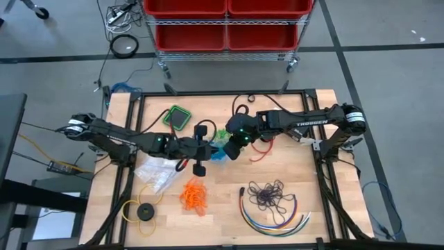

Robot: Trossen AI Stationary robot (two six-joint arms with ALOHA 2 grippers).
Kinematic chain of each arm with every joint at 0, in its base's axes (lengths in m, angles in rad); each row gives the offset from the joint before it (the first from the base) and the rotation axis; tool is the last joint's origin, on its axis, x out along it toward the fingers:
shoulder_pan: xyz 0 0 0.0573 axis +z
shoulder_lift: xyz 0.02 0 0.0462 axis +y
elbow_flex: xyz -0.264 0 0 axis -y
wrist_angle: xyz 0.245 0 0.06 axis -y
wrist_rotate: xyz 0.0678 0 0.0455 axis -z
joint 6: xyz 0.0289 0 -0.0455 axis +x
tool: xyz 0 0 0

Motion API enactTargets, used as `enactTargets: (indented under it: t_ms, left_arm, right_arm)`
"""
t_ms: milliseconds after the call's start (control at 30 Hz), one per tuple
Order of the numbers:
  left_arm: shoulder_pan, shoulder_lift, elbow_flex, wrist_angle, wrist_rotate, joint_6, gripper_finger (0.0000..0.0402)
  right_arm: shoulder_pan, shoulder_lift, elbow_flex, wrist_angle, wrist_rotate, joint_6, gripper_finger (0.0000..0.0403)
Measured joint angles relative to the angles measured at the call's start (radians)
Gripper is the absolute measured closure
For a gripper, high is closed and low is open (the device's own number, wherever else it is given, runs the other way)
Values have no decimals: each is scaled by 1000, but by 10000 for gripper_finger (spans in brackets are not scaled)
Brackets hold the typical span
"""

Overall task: Sort rubber bands
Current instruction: Put the blue rubber band into the transparent zip bag

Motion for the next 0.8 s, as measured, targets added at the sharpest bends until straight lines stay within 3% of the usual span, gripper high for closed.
enactTargets:
  t_ms: [367, 633, 800]
  left_arm:
    - [-19, -23, 0, -16, 8, -15, 211]
    - [4, -179, -19, -209, -26, -24, 196]
    - [44, -257, -137, -214, 0, -66, 206]
  right_arm:
    - [0, 0, 0, -1, 0, 0, 403]
    - [1, 0, 0, -6, 0, 0, 403]
    - [1, 0, 0, -2, 0, 0, 403]
